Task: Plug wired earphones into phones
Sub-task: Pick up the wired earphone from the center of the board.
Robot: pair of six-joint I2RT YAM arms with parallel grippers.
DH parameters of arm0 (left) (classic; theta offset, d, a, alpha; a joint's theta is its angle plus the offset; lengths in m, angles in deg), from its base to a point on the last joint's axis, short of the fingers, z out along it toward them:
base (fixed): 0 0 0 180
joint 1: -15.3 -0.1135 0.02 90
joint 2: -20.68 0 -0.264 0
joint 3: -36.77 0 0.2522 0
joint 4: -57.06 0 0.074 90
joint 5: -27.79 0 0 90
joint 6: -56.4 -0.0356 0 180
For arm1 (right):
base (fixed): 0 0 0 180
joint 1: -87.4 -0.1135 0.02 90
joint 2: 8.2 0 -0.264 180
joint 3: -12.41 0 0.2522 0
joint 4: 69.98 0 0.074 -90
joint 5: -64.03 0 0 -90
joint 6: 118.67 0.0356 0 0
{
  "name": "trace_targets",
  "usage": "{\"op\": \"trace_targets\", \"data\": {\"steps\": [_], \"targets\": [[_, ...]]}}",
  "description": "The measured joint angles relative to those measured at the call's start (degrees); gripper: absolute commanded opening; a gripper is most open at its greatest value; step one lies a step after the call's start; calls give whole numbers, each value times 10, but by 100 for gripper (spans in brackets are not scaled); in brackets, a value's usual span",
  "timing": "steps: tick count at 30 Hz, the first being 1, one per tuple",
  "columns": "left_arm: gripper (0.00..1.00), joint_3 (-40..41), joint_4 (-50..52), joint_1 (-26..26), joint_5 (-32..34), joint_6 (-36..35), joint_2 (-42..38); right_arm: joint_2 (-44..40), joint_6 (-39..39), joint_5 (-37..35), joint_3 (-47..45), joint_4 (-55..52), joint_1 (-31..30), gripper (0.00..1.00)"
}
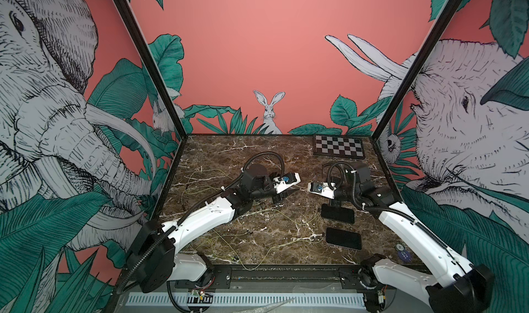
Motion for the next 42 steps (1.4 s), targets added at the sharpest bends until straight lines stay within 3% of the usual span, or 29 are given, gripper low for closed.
{"op": "trace_targets", "data": {"steps": [9,23,36,42], "targets": [[42,-4,1,1,-28,-45,14,6,3,9,17,4,-33,10],[19,-6,-5,0,-57,-35,26,21,19,12,27,20,-47,8],[22,-23,2,0,-76,-44,35,26,37,19,34,14,-48,8],[27,-35,36,-2,-69,-82,35,29,34,17,39,1,-47,8]]}}
